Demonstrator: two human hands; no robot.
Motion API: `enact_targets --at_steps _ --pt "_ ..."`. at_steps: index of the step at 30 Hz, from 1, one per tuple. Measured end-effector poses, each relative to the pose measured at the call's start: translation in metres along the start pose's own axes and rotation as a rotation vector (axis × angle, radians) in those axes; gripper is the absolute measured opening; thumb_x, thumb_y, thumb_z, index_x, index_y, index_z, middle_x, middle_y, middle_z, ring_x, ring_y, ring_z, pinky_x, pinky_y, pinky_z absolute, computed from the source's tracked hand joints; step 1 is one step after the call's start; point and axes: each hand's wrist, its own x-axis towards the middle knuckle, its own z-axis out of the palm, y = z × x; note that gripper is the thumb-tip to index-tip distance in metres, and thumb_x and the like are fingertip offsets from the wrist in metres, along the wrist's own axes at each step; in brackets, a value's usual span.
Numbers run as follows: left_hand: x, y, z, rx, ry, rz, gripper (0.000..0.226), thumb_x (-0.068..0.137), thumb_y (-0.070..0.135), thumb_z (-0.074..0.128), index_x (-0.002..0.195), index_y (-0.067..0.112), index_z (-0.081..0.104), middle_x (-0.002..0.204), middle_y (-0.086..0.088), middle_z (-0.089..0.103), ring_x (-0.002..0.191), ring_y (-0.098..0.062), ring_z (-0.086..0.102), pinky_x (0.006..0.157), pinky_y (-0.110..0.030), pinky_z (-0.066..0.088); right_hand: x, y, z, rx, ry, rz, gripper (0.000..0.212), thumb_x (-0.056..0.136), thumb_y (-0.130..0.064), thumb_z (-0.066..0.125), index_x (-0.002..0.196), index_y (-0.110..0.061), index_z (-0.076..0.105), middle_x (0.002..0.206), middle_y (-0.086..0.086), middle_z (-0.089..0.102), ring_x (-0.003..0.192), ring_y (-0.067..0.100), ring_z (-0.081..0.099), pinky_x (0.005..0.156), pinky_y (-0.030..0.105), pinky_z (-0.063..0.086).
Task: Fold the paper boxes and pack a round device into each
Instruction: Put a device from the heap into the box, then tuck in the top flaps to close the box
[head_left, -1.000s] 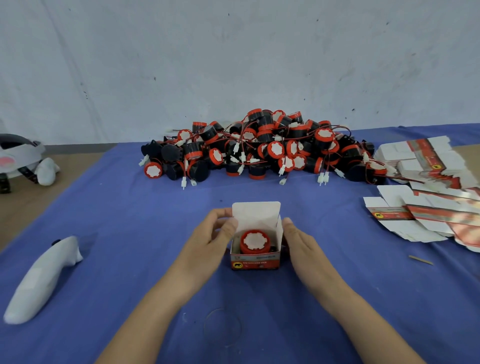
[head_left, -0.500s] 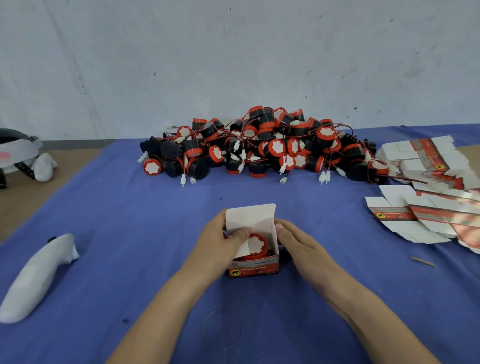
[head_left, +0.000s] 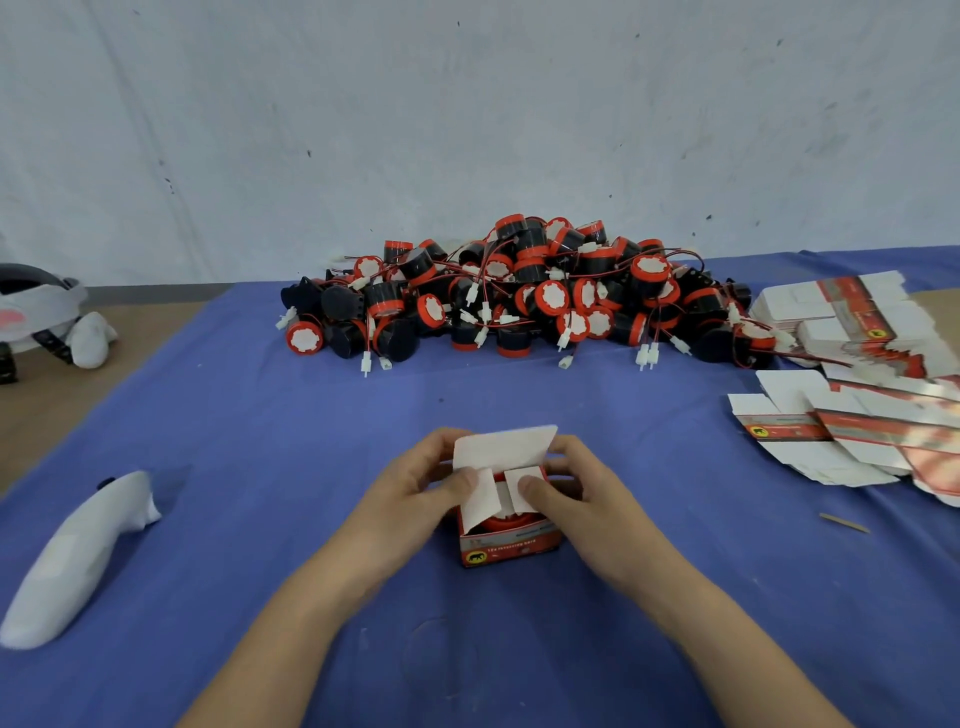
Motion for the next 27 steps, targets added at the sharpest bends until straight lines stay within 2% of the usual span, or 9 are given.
enact_targets --at_steps 3,5,7,9,12,14,19,23,27 --pt "-0.003 0.002 -0.009 0.104 -0.021 0.018 0.042 0.1 0.003 0.052 0.092 0.038 0.072 0.107 0.01 0.072 0.1 -0.008 0.067 0.083 -0.019 0.051 0.0 0.002 -0.003 -0.054 0.021 -0.015 0.016 0.101 -0.022 0.057 0.102 -0.036 0.064 0.096 -0.018 0.071 0.087 -0.002 0.067 0.067 0.013 0.05" --pt "-0.006 0.002 -0.009 0.228 -0.007 0.039 0.056 0.098 -0.006 0.046 0.086 0.04 0.075 0.111 0.018 0.068 0.104 -0.002 0.062 0.077 -0.011 0.046 -0.002 0.004 -0.006 -0.089 0.001 -0.011 0.024 0.105 -0.019 0.049 0.103 -0.036 0.066 0.096 -0.02 0.071 0.086 -0.003 0.066 0.07 0.013 0.05" --pt "-0.01 0.003 -0.009 0.358 -0.012 0.064 0.065 0.094 -0.01 0.039 0.086 0.044 0.074 0.12 0.027 0.061 0.114 0.009 0.051 0.081 -0.004 0.037 -0.004 0.005 -0.01 -0.115 -0.034 0.004 0.035 0.107 -0.014 0.04 0.107 -0.037 0.066 0.1 -0.022 0.071 0.093 -0.002 0.065 0.077 0.012 0.05" --pt "-0.014 0.001 -0.01 0.423 -0.038 0.102 0.055 0.097 0.002 0.043 0.093 0.049 0.072 0.129 0.033 0.053 0.124 0.015 0.039 0.093 -0.008 0.034 -0.007 0.006 -0.013 -0.136 -0.063 0.004 0.043 0.107 -0.011 0.035 0.112 -0.04 0.068 0.113 -0.029 0.067 0.11 -0.008 0.059 0.087 0.007 0.044" --pt "-0.021 -0.001 -0.01 0.532 -0.066 0.164 0.02 0.094 0.05 0.051 0.108 0.055 0.064 0.137 0.041 0.041 0.134 0.012 0.031 0.101 -0.018 0.036 -0.013 0.011 -0.017 -0.201 -0.126 -0.071 0.034 0.106 -0.025 0.045 0.124 -0.048 0.061 0.138 -0.045 0.042 0.126 -0.022 0.039 0.092 0.0 0.036" --pt "-0.026 -0.005 -0.01 0.612 -0.065 0.201 0.036 0.083 0.07 0.05 0.116 0.057 0.057 0.138 0.045 0.037 0.135 0.011 0.03 0.104 -0.022 0.037 -0.017 0.013 -0.018 -0.288 -0.179 -0.127 0.032 0.101 -0.041 0.052 0.131 -0.052 0.053 0.142 -0.047 0.035 0.126 -0.02 0.04 0.093 0.0 0.036" --pt "-0.032 -0.007 -0.011 0.705 -0.062 0.27 0.047 0.081 0.074 0.051 0.126 0.061 0.045 0.139 0.049 0.032 0.132 0.019 0.029 0.1 -0.009 0.031 -0.019 0.009 -0.021 -0.447 -0.184 -0.23 0.039 0.09 -0.069 0.045 0.128 -0.063 0.046 0.145 -0.042 0.032 0.127 -0.015 0.043 0.098 0.008 0.041" --pt "-0.032 -0.007 -0.009 0.714 -0.024 0.289 0.044 0.086 0.069 0.047 0.127 0.054 0.052 0.136 0.046 0.039 0.13 0.02 0.033 0.099 -0.002 0.031 -0.018 0.008 -0.019 -0.575 -0.152 -0.261 0.031 0.089 -0.071 0.038 0.12 -0.07 0.043 0.142 -0.046 0.032 0.115 -0.011 0.052 0.094 0.019 0.048" --pt "-0.031 -0.007 -0.009 0.679 -0.006 0.276 0.043 0.089 0.068 0.041 0.128 0.053 0.051 0.129 0.049 0.044 0.126 0.018 0.04 0.099 -0.009 0.037 -0.015 0.005 -0.015 -0.551 -0.082 -0.273 0.036 0.09 -0.069 0.035 0.121 -0.057 0.049 0.134 -0.037 0.045 0.111 -0.003 0.059 0.093 0.029 0.051"
